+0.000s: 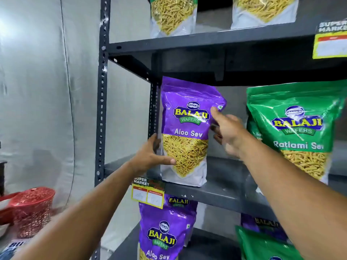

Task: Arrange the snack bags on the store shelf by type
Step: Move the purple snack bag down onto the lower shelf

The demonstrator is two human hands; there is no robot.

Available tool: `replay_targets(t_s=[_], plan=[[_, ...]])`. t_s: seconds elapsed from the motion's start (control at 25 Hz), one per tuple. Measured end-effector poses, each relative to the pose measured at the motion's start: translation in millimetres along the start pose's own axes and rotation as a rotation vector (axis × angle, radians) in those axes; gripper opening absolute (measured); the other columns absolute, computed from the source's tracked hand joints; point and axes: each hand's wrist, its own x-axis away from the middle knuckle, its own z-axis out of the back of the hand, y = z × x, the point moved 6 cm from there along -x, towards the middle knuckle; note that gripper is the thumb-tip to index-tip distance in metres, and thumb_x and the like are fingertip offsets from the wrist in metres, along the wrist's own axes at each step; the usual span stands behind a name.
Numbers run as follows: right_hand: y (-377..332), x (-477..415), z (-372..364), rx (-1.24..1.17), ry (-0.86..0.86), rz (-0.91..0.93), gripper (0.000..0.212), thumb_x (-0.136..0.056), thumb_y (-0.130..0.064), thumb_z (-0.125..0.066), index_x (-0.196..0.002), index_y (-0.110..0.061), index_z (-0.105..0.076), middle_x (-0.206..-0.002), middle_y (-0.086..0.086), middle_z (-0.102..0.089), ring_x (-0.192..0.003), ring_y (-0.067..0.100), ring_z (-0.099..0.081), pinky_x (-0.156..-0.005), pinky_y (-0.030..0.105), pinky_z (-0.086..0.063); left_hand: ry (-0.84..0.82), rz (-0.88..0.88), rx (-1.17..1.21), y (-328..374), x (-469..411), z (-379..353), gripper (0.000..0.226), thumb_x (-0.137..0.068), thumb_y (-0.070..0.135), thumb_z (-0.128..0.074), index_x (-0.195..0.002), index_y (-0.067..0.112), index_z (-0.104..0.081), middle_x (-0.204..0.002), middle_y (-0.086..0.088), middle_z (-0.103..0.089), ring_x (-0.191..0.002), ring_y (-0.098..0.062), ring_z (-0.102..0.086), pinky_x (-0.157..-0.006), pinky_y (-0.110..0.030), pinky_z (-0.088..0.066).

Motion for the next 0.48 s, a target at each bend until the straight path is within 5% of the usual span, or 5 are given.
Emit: replay_targets(t_s=[0.12, 0.32, 0.48], plan=[[-4.7, -20.3, -16.0, -0.212, -0.024, -0.028, 0.016, -0.081, -0.032, -0.067, -0.080, -0.016, -0.065, -0.071, 0.000, -0.073, -0.062, 0.015, -0.067, -0.064, 0.030, -0.056, -0.120, 0.043, 0.039, -27.0, -16.8, -6.2, 0.096, -0.044, 0.020, -0.098, -0.127, 0.007, -0.051, -0.123, -0.017, -0.069, -0.115, -0.033, -0.066, -0.102, -0.052, -0.048], [-15.6, -28.6, -22.7, -0.302, -0.049, 0.038, 0.011, -0.076, -0.005, -0.070, -0.086, -0.008, -0.068, -0.065, 0.005, -0.075, -0.061, 0.021, -0.071, -0.066, 0.043, -0.061, -0.107, -0.011, 0.005, -27.5, -14.2, -16.3, 0.064, -0.062, -0.009, -0.084, -0.113, 0.019, -0.060, -0.111, -0.004, -0.077, -0.106, -0.020, -0.072, -0.094, -0.037, -0.056], [-38.9, -5.9, -21.5, -0.269, -0.051, 0.120, 0.011, -0.074, 0.001, -0.070, -0.079, -0.009, -0.067, -0.063, 0.004, -0.075, -0.061, 0.022, -0.071, -0.068, 0.044, -0.061, -0.022, -0.018, -0.074, -15.6, 0.6, -14.2, 0.093, -0.047, 0.022, -0.097, -0.126, 0.016, -0.050, -0.119, -0.005, -0.072, -0.114, -0.021, -0.068, -0.102, -0.050, -0.051]])
